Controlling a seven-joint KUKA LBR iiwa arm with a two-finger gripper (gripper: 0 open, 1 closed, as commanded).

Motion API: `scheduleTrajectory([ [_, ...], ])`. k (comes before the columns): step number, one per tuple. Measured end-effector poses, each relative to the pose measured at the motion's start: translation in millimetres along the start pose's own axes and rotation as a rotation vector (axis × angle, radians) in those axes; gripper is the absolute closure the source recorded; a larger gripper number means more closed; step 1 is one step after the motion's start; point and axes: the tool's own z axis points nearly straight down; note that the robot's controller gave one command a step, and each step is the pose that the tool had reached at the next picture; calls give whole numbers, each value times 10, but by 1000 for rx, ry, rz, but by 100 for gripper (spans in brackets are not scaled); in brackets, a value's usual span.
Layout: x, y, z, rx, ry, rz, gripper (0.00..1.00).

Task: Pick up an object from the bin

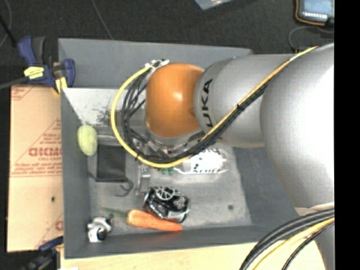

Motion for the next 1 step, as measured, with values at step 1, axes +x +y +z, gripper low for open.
scheduleTrajectory([
  [1, -16, -6, -48, -1, -7, 3, 0],
])
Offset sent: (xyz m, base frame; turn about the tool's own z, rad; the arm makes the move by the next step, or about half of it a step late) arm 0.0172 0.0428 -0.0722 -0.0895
